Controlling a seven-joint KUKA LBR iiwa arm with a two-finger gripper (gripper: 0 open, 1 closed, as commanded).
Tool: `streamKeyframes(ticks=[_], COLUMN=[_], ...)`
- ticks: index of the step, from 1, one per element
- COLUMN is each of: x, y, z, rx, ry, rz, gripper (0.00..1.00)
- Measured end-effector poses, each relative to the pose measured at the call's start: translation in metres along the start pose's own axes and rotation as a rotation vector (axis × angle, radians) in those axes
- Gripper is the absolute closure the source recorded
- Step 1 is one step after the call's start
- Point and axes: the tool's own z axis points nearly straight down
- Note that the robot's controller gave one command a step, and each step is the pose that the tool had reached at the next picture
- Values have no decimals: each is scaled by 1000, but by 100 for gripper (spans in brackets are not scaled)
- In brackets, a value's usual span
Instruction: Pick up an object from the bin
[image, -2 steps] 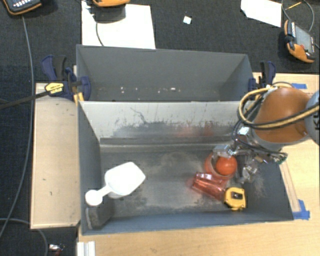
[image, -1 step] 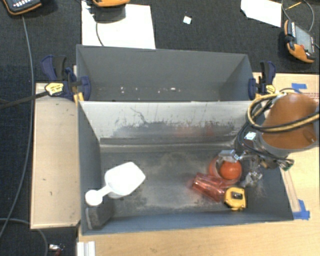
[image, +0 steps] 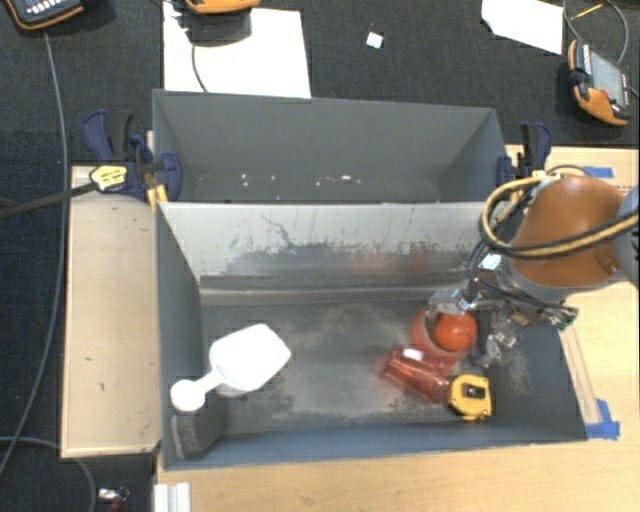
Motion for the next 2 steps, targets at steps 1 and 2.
streamKeyframes(ticks=[1, 2], x=[4, -28], y=[0, 34], z=[1, -3], rx=[-3, -3], ry=[1, 0], rz=[6, -119], gripper=[0, 0])
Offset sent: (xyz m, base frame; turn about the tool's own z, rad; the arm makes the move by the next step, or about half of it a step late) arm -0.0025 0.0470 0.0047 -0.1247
